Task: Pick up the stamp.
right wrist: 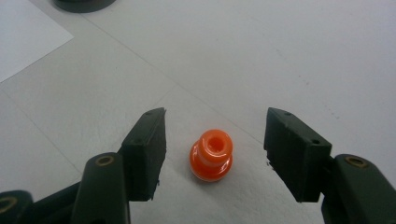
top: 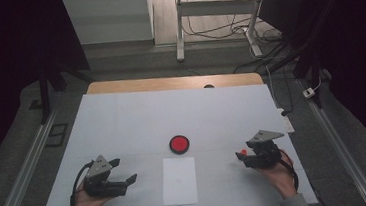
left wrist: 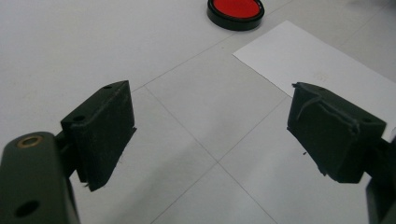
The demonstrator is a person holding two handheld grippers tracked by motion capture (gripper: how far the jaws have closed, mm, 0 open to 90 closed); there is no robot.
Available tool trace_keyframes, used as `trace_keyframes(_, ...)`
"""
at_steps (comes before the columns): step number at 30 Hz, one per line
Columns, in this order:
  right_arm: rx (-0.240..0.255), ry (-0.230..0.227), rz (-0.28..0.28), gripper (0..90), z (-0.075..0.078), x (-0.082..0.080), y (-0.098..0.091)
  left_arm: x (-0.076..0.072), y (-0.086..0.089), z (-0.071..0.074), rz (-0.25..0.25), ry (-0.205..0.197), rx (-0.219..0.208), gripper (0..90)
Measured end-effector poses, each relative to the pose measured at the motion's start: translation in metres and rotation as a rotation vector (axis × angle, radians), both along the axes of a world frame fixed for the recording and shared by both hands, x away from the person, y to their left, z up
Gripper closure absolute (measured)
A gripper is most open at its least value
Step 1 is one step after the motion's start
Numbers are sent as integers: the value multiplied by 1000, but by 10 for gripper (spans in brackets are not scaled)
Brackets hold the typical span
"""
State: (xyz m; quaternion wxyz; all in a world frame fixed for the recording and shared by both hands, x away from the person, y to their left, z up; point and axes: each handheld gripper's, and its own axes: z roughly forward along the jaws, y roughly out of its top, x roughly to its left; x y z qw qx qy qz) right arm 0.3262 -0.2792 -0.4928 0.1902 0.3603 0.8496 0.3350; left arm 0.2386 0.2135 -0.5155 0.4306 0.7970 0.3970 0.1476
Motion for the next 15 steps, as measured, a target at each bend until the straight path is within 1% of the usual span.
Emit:
trace_keyframes(2,10,0,-2,423,-1,0,-1,0,0,0,0,0,1,148)
trace_keyframes(7,4,7,-4,467,-3,1,-2,0,1,0,3,0,1,148)
trace_keyframes(9,12,4,-9,502,-5,1,-3,0,1,0,4,0,2,148)
trace_keyframes(15,18,12,-11,565,-7,1,-4,0,1,-1,4,0,4,148)
